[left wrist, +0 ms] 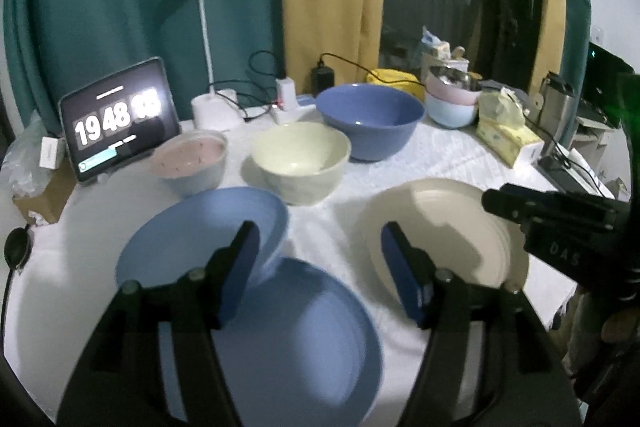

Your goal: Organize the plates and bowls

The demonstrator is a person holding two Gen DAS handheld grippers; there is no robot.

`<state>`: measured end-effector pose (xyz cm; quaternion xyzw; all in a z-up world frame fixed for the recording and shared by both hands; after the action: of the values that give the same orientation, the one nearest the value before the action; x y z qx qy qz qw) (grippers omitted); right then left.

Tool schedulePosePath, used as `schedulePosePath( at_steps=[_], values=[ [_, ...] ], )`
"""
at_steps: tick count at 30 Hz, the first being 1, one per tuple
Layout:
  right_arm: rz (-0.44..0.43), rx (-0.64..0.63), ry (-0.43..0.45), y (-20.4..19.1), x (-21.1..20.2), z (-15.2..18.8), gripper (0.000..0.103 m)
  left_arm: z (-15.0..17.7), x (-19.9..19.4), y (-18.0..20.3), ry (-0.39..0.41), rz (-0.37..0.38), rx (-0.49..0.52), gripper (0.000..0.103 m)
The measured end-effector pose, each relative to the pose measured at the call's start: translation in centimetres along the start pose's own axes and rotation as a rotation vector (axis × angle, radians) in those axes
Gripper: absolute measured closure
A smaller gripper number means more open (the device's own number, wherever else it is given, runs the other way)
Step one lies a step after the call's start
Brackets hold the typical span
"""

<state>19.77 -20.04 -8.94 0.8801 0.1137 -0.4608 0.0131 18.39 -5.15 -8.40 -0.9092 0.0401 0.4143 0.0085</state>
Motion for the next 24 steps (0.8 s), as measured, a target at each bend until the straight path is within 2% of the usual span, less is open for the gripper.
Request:
schedulePosePath(
  at_steps=[5,9,21,23,24],
  values=[
    [-0.007,-0.039,-0.001,-2.3,0.1,-0.5,0.079,0.3,-1.0,-1.8,0.036,0.006,-0.011,0.038],
    [-0.017,-0.072,0.001,-4.1,0.1,-0.7,0.079,0.6,-1.1,-3.9,0.023,0.013,-0.052,0.038],
    [-0.048,-0.134,-0.013,-8.1,1.0,-1.8,0.078,1.5,-1.6,-10.6,0.034,-0.053,-0.179,0.038],
    [-0.054,-0.147,-0.018,-8.9,1.4,-2.0,0.071,1.7,-1.4,-11.5,0.029,-0.063,-0.196,0.038],
    [-0.061,-0.150,-0.020,-9.1,1.5,-2.1,0.061,1.8,-1.2,-12.1,0.024,-0.069,-0.204,0.038]
  ],
)
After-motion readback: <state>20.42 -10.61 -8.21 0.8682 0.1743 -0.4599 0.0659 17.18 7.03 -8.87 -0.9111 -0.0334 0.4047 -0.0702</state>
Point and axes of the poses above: each gripper's, at about its wrist camera, not at the fingertips, and x roughly the way its jaws point, y to its right, z to its underside, the point moved 1 cm from there along x, roughly the way its jaws point, and after that the axes turned 12 degrees about -y, right-handed, at the moved point
